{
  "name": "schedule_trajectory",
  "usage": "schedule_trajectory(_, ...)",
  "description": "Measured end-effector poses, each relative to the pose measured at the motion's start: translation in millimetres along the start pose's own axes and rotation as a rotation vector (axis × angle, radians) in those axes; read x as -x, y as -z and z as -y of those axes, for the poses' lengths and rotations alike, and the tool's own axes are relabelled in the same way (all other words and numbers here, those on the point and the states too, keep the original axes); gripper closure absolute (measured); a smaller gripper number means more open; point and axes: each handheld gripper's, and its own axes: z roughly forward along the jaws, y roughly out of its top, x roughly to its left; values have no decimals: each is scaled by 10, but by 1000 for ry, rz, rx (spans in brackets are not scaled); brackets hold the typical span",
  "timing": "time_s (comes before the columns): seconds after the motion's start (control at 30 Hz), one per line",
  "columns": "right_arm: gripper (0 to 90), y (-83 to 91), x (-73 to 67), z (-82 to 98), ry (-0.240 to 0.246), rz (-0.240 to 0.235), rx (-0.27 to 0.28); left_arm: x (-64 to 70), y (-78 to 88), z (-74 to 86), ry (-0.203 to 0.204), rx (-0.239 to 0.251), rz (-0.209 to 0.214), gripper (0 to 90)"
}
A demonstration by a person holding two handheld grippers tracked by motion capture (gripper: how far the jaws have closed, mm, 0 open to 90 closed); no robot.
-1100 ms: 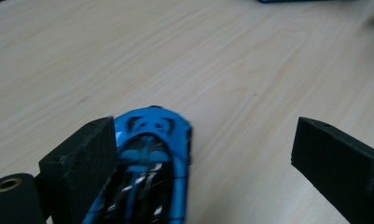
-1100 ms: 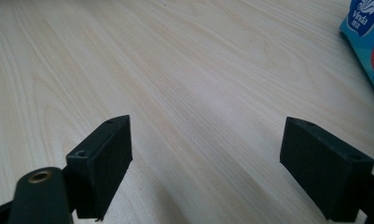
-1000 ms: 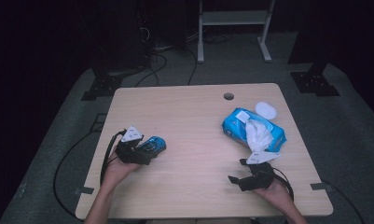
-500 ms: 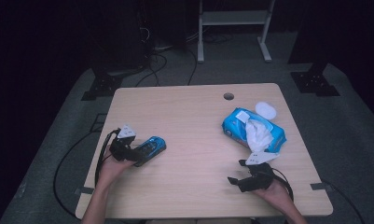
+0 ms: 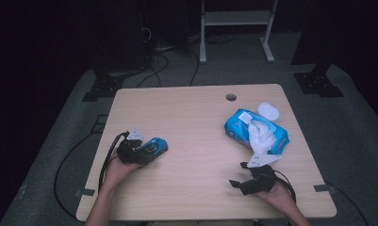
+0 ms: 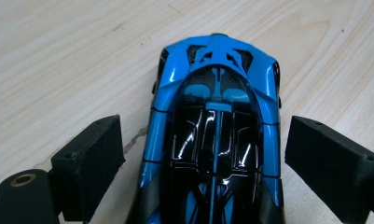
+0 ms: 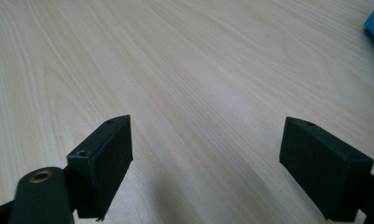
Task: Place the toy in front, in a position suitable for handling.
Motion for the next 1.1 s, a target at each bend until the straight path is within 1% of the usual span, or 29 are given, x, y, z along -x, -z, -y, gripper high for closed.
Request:
schedule_trajectory(0.1,162,0,-3,1,0,0,-1,1,-26,7,1,-9,4,113)
schedule_trajectory(0.17,164,-2,-5,1,1,-2,-2,-3,-65,19,-1,-32,9,126)
schedule_trajectory(0.27,164,-2,-7,0,2,-1,-2,-3,-83,25,-1,-42,4,128)
schedule_trajectory(0.43,164,-15,-12,0,3,-6,-8,-9,-92,23,-3,-32,4,136)
schedule_trajectory(0.5,164,-24,-20,2,2,-12,-9,-4,-95,14,3,-21,-17,125)
schedule_trajectory(0.57,164,-32,-26,1,4,-16,-11,8,-84,-2,-5,-4,-24,107)
schedule_trajectory(0.63,164,-41,-30,1,6,-17,-14,22,-73,-14,-12,-8,-20,107)
schedule_trajectory(0.7,164,-44,-33,-3,5,-20,-12,36,-68,-18,-29,-15,-24,112)
schedule_trajectory(0.77,164,-46,-43,-8,1,-23,-11,31,-69,-27,-25,-7,-9,118)
schedule_trajectory(0.8,164,-50,-46,-10,7,-24,-10,18,-76,-45,-29,-26,-1,125)
schedule_trajectory(0.83,164,-50,-46,-10,7,-24,-10,18,-76,-45,-29,-26,-1,124)
schedule_trajectory(0.87,164,-52,-49,-13,8,-24,-11,8,-87,-60,-36,-41,-2,124)
schedule_trajectory(0.9,164,-55,-50,-17,7,-24,-10,-8,-110,-82,-48,-68,13,125)
schedule_trajectory(0.93,164,-57,-50,-17,6,-24,-10,-14,-123,-80,-50,-64,21,125)
schedule_trajectory(1.03,164,-59,-49,-15,3,-26,-12,-22,-139,-72,-59,-71,23,124)
schedule_trajectory(1.07,164,-61,-47,-13,5,-27,-13,-31,-142,-66,-45,-67,34,122)
schedule_trajectory(1.1,164,-67,-49,-8,5,-31,-17,-37,-137,-60,-44,-62,39,151)
